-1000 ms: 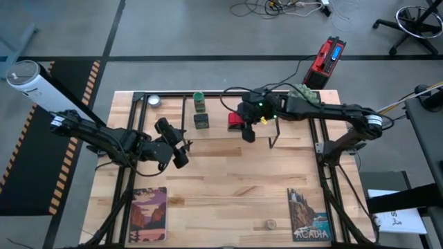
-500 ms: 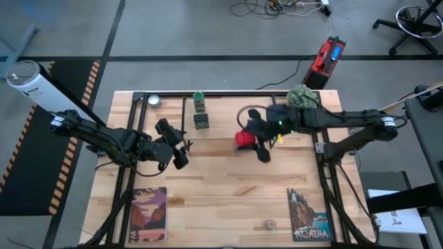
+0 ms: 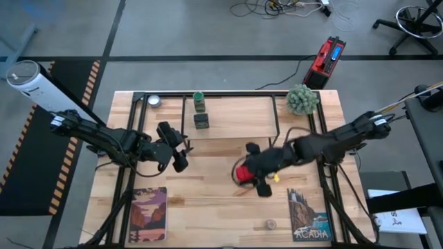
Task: Shelf spices
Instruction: Remove the red seasoning can from the shelf
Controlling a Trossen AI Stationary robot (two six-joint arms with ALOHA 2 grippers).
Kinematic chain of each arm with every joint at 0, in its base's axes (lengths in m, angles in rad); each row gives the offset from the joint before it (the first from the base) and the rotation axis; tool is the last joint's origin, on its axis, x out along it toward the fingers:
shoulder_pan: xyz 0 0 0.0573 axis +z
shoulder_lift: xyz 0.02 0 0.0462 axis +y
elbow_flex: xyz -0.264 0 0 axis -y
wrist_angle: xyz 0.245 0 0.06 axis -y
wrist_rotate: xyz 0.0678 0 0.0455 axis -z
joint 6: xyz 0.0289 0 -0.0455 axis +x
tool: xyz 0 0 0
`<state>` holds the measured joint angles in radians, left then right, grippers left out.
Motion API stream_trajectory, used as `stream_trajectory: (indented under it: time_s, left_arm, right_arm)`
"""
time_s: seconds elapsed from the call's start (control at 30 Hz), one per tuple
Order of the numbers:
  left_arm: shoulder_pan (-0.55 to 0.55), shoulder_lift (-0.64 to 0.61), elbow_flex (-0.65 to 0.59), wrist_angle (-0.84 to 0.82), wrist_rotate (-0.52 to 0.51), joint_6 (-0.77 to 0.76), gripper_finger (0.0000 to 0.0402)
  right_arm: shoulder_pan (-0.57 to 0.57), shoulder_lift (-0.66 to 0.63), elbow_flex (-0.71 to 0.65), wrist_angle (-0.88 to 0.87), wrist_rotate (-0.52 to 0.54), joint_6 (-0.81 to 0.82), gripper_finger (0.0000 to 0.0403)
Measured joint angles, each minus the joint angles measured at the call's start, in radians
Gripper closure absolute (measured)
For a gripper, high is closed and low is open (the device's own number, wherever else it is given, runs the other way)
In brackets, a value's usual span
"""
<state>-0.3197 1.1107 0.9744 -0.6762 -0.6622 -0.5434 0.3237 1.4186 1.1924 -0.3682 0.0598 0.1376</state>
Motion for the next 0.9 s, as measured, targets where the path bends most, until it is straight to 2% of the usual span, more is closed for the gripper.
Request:
stream_trajectory:
  time_s: [0.47, 0.67, 0.9]
  left_arm:
    - [-0.060, 0.000, -0.110, 0.207, 0.006, 0.000, 0.0185]
    - [-0.150, 0.000, -0.113, 0.310, 0.006, 0.020, 0.0178]
    - [-0.289, 0.064, -0.114, 0.482, -0.002, 0.032, 0.0174]
  right_arm:
    - [0.237, 0.170, -0.110, 0.335, 0.231, 0.242, 0.0204]
    - [0.294, 0.254, -0.104, 0.378, 0.304, 0.289, 0.0204]
    - [0.303, 0.330, -0.103, 0.409, 0.308, 0.299, 0.0204]
